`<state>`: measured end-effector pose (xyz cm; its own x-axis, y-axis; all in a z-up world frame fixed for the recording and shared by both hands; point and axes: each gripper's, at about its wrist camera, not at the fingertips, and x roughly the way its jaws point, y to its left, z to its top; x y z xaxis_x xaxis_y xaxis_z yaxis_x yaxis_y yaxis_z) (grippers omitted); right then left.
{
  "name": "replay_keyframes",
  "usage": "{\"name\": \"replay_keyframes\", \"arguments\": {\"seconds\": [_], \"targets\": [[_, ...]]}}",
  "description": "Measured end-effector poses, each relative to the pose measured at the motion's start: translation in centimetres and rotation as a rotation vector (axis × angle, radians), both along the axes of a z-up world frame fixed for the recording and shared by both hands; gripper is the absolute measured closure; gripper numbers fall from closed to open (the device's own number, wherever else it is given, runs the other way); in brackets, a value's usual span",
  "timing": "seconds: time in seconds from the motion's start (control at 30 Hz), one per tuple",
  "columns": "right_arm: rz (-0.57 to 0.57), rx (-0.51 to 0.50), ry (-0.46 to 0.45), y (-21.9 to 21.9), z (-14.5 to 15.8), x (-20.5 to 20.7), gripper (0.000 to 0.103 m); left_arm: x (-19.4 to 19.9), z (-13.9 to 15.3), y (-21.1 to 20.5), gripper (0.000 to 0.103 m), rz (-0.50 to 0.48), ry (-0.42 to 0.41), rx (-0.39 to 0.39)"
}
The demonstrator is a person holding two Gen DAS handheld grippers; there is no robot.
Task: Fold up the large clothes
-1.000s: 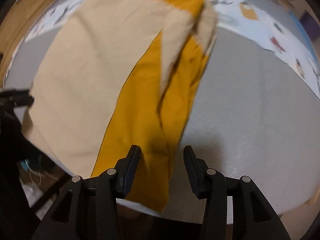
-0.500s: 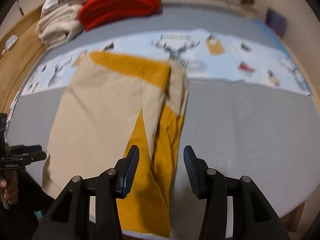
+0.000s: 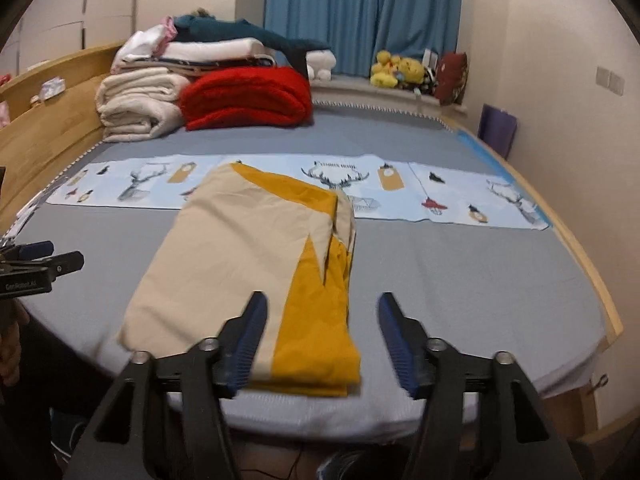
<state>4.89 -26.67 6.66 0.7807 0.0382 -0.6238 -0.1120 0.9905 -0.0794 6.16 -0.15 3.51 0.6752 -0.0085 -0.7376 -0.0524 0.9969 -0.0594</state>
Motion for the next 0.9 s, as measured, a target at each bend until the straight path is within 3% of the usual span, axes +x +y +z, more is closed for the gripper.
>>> {"name": "replay_keyframes", "arguments": {"seconds": [0.07, 0.17, 0.27, 0.33, 0.43, 0.6, 0.9], "targets": [[-0.012, 0.010, -0.018, 0.1, 0.5, -2.3, 0.024, -2.8, 0.4, -1.1, 0.006, 0.030, -0.022, -0.017], [-0.046, 0.058, -0.010, -0.1, 0.9, -5.3, 0.013, -5.7, 0.4, -2.9, 0.002, 0.044, -0.015, -0.054], [-0.090, 0.061, 0.003, -0.1, 1.0, -8.0, 0.009, -7.8, -0.2, -5.3, 0.001, -0.008, 0.010, -0.044], [-0.101, 0.071, 0.007, 0.0, 1.0, -9.2, 0.001, -7.7, -0.4, -6.3, 0.001, -0.050, 0.008, -0.023], [-0.106, 0.030, -0.009, 0.5, 0.8, -9.4, 0.001, -6.9, -0.6, -6.3, 0.001, -0.026, -0.007, -0.018], [-0.107, 0.018, 0.047, 1.0, -0.5, -7.7, 0.001, -6.1, -1.2, -5.9, 0.001, 0.009, 0.002, -0.039], [-0.054, -0.015, 0.051, 2.8, -1.4, -6.9, 0.001, -6.6, -1.2, -6.3, 0.001, -0.015, -0.008, -0.035]]}}
